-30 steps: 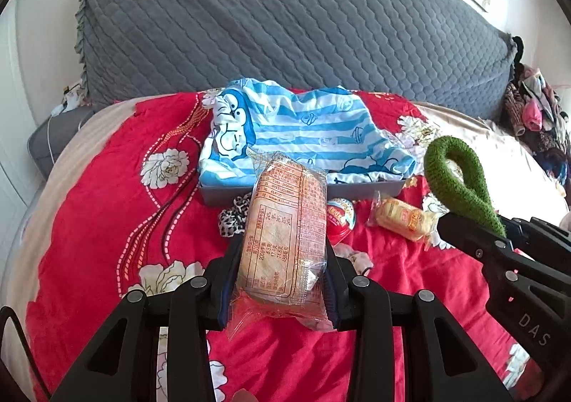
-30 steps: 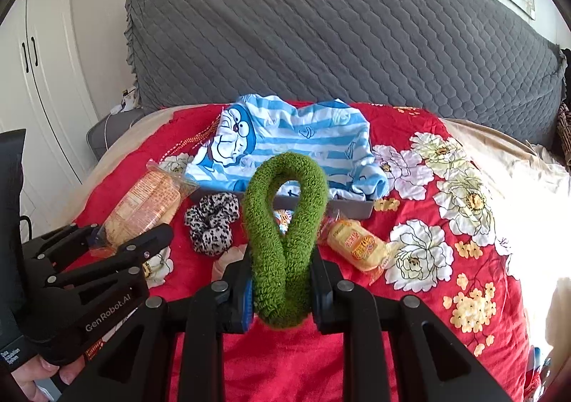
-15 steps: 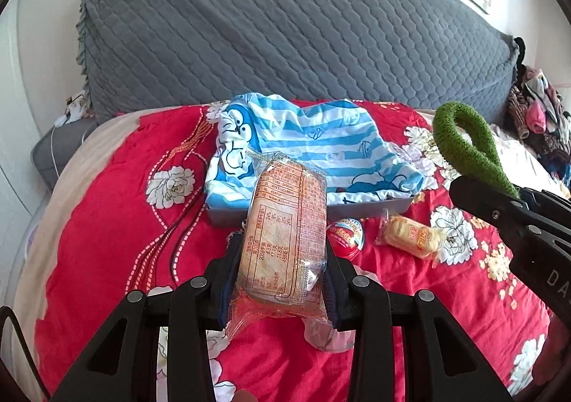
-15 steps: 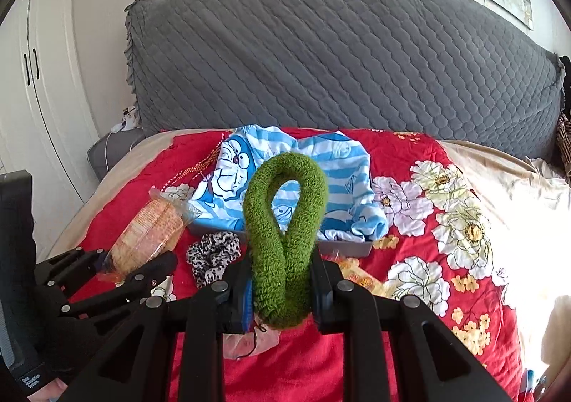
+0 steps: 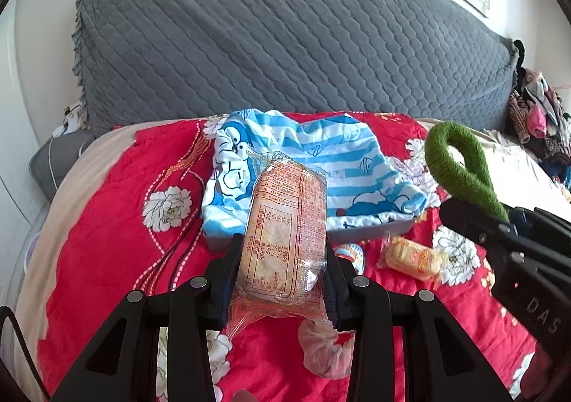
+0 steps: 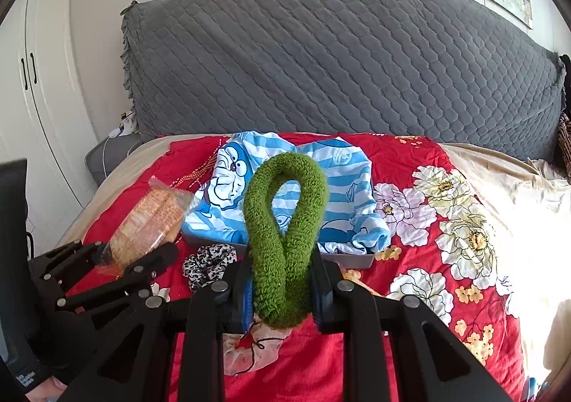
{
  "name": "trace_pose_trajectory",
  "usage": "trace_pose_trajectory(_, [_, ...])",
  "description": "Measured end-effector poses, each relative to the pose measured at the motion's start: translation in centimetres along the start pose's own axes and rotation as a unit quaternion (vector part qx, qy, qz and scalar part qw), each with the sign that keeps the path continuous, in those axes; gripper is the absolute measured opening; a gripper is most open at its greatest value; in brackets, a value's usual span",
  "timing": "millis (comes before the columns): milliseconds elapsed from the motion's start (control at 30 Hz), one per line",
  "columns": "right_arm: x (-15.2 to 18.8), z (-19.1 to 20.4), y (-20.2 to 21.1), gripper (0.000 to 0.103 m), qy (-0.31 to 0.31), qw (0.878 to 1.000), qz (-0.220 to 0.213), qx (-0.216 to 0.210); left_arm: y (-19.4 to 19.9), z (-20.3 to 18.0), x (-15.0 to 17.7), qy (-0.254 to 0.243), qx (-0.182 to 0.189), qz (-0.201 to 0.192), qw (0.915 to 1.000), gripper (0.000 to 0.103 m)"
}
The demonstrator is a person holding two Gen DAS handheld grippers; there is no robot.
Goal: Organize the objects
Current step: 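Lift the bread packet with the left tool while the right tool lifts the green ring, then carry both held items over the striped cloth in the gray tray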
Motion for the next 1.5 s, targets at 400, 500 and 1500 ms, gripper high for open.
trace_pose_trajectory(400, [-1.1,-0.1,-1.9,0.024,-0.002,1.0,-0.002,-0.007,-2.1,0.7,-2.1,0.006,-0.004,-0.005,1.0,0.04])
trace_pose_trajectory(500, [-1.6,-0.2,-2.3,0.024,-0.004,1.0,-0.003,-0.01,-2.9,0.8,-2.2,0.006,-0.005,-0.002,1.0,0.04])
trace_pose_trajectory(1500, [-3.7,-1.8,-9.9,0.025,-0.019,0.999,-0.009,-0.036,-12.0,1.5,-4.1,0.01,-0.015,0.019,0.9997,0.04])
Point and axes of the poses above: each gripper's, at about its wrist camera, not at the fingertips, and y roughly against the way its jaws point, z to its left, x to its underside, the point moved 8 cm from there along -y, roughly the way its jaws point, and after that the axes turned 6 degrees about -y, right-handed, at the moved point
